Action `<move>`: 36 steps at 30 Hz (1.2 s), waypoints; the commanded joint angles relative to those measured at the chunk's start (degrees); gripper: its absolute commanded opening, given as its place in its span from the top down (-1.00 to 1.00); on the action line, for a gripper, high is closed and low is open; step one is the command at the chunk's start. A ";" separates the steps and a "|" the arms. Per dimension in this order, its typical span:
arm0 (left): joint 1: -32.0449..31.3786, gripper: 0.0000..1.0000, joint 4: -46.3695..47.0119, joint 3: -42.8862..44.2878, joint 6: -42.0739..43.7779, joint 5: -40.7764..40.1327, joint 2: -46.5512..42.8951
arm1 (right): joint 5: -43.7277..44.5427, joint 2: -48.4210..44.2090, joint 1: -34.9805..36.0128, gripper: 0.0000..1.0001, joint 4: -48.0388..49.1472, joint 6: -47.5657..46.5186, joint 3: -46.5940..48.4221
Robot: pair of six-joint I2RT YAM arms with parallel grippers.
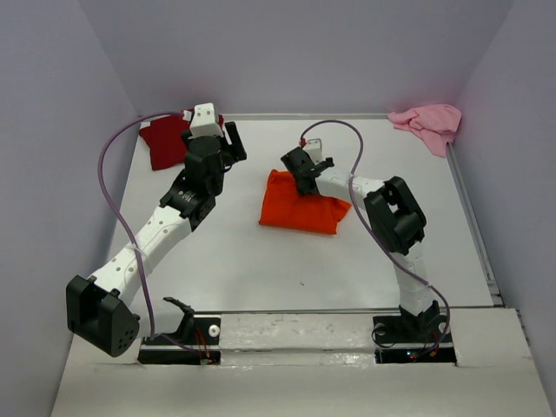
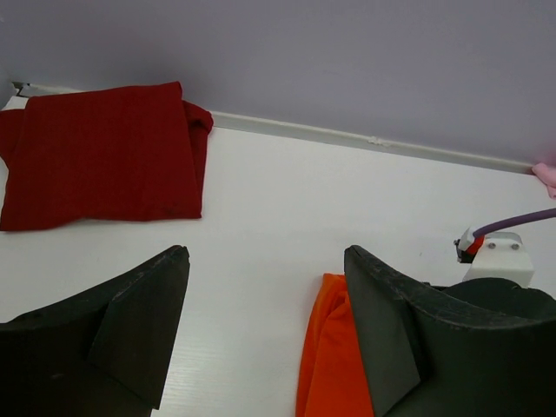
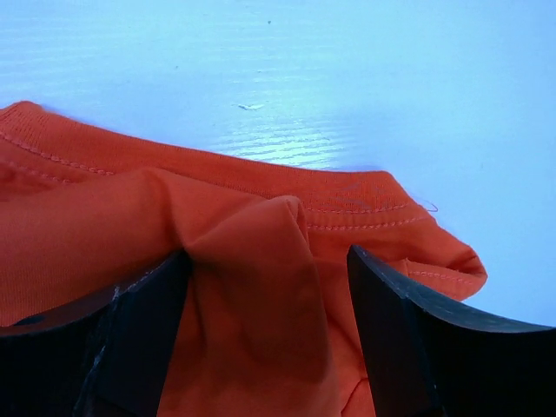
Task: Fold and stack the t-shirts
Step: Fold the tshirt
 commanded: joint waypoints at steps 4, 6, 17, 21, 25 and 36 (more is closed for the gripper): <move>0.26 -0.63 1.28 0.53 0.08 0.27 0.31 | -1.43 -4.79 1.04 -0.57 -1.39 -11.13 5.31; 0.17 -0.63 1.28 0.45 -0.01 0.36 0.49 | -3.11 -9.69 1.04 -0.58 -1.38 -13.07 5.23; 0.26 -0.63 1.11 0.71 -0.27 0.89 1.02 | -11.46 -17.98 9.91 -0.54 -7.37 -21.06 -2.58; 0.43 -0.63 0.93 0.89 -0.45 1.06 1.37 | -15.23 -19.74 13.61 -0.51 -3.59 -20.89 -10.32; 0.52 -0.63 0.84 0.89 -0.62 1.06 1.90 | -20.07 -23.08 16.15 -0.51 4.13 -24.74 -18.58; 0.87 -0.63 0.49 1.15 -1.33 2.56 2.86 | -19.64 -22.47 16.16 -0.51 10.92 -27.75 -22.73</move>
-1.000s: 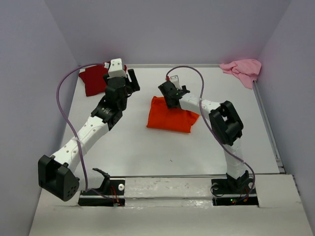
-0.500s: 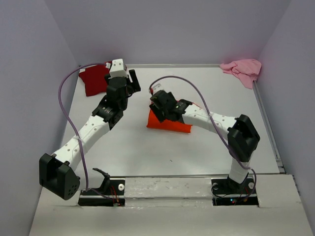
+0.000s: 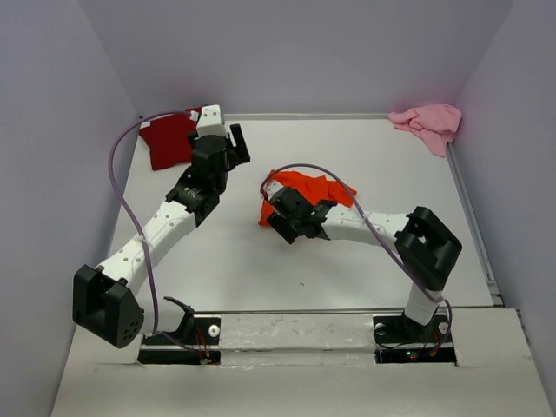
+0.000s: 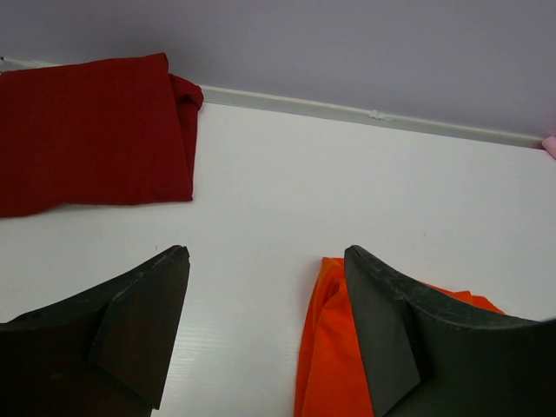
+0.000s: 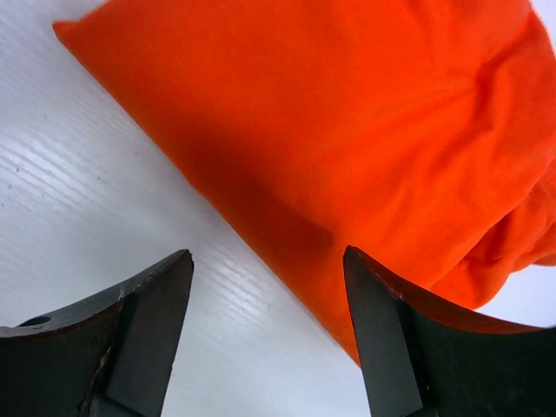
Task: Fold and stack the t-shirts
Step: Fold the tshirt
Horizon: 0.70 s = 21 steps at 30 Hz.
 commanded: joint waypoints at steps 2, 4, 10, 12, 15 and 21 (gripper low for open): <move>0.41 -0.63 0.89 1.06 -0.23 0.52 -0.28 | -1.21 0.09 0.01 -0.51 7.95 -2.04 0.12; 0.50 -0.63 0.80 1.15 -0.15 0.44 -0.28 | -2.61 1.14 0.01 -0.50 9.18 -2.57 0.47; 0.76 -0.63 0.71 1.15 -0.23 0.52 -0.46 | -3.41 5.45 0.01 -0.51 11.11 -3.54 1.43; 0.94 -0.63 0.71 1.32 -0.41 0.79 -0.55 | -3.85 6.85 0.01 -0.51 11.90 -4.33 1.61; 1.11 -0.63 0.71 1.33 -0.50 1.05 -0.63 | -3.50 8.87 0.01 -0.51 12.52 -4.51 2.14; 1.20 -0.63 0.71 1.24 -0.50 0.96 -0.63 | -3.50 11.43 0.01 -0.03 13.05 -4.33 2.14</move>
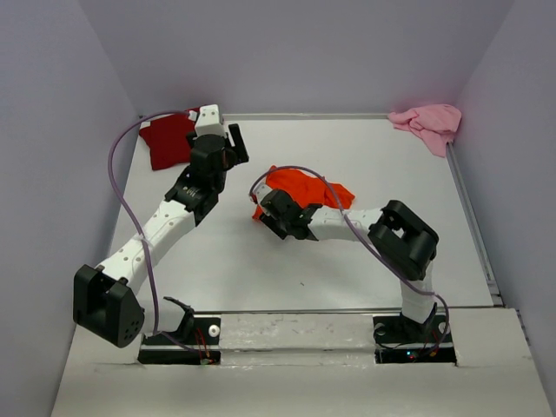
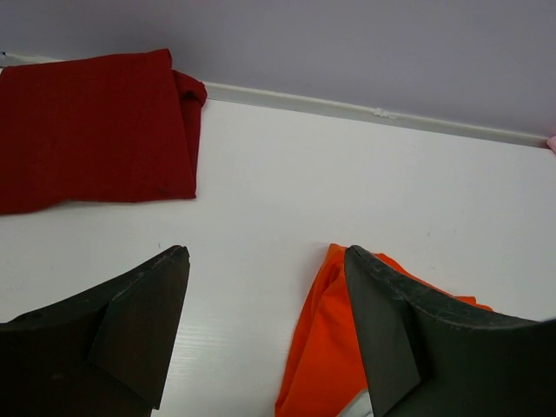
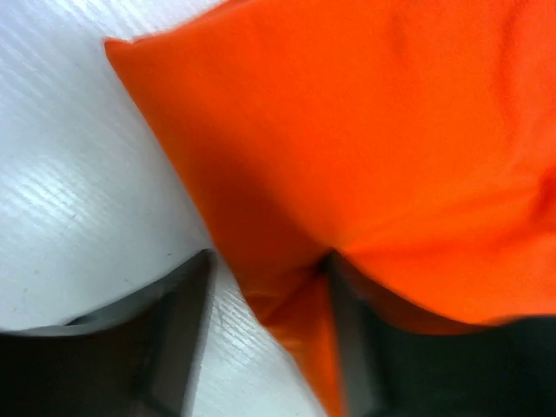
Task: Fold and stack the t-shirts
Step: Fold the tshirt, then neatly place the folded tshirt to the corner
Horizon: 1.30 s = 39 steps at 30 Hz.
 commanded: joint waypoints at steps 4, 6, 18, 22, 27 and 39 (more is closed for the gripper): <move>0.29 -0.63 0.75 1.06 -0.76 -0.30 -0.41 | -0.04 1.77 0.01 1.00 0.09 0.81 -0.40; 0.37 -0.63 0.32 0.71 -2.25 -0.57 0.72 | 0.40 0.37 0.01 1.00 -0.43 1.34 -1.10; 2.04 -0.51 6.89 -15.27 -22.73 18.23 6.88 | 1.89 -10.35 0.01 1.00 -3.25 2.39 -5.06; 2.13 -0.51 11.90 -21.78 -24.93 20.17 4.95 | 1.63 -13.26 -0.52 1.00 -3.34 2.48 -6.82; 2.66 -0.54 17.09 -26.62 -28.17 22.37 2.66 | 1.98 -14.23 -0.52 1.00 -3.60 2.83 -7.17; 3.45 -0.97 31.24 -33.91 -34.24 33.52 6.70 | 3.47 -15.37 -0.52 1.00 -4.48 2.92 -7.43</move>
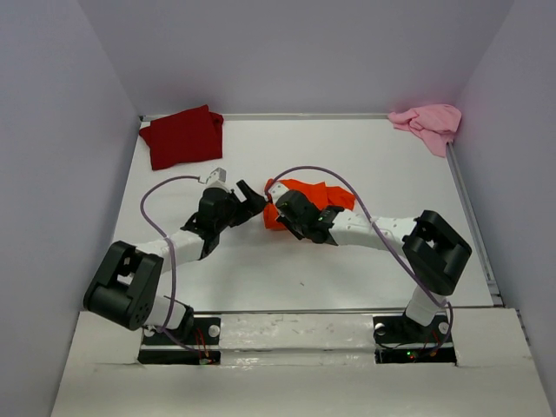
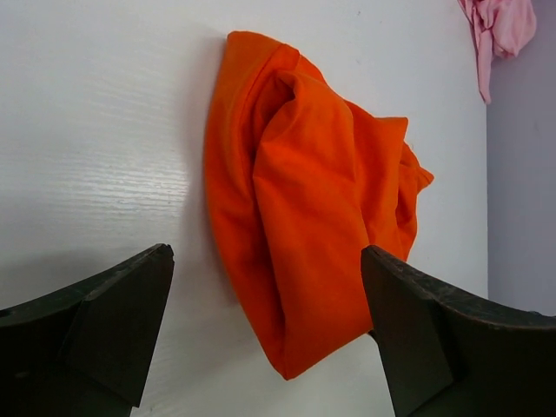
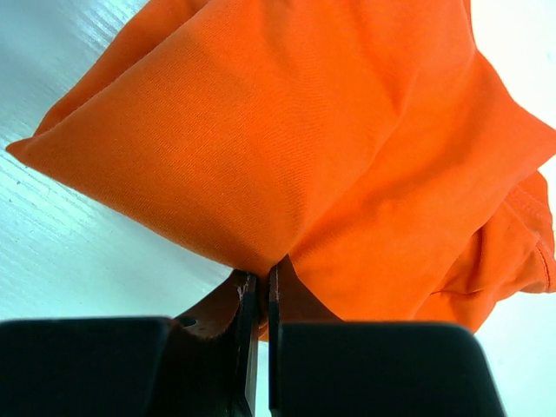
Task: Fold and stack the t-shirts
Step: Neatly place the folded tshirt to the corner
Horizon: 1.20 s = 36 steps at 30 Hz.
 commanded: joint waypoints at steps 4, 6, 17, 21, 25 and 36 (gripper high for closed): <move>0.37 -0.97 9.36 -2.65 -4.22 10.39 4.07 | 1.86 -3.99 -0.34 1.00 -0.04 0.10 0.57; 0.28 -0.96 11.99 -3.87 -5.80 12.14 5.13 | 2.12 -4.08 -0.34 1.00 -0.22 0.01 0.74; 0.28 -0.94 8.92 -1.68 -7.56 11.10 7.76 | 2.21 -4.87 -0.34 1.00 -0.75 0.01 0.92; 0.28 -0.94 10.59 -0.54 -8.79 11.36 9.96 | 2.12 -5.31 -0.34 1.00 -0.92 0.19 0.66; 0.28 -0.94 12.61 2.18 -9.94 12.15 14.34 | 2.03 -5.57 -0.34 1.00 -1.19 0.28 0.57; -0.16 -0.93 13.40 7.99 -11.08 13.12 19.89 | 1.33 -5.31 -0.34 1.00 -1.63 0.54 0.48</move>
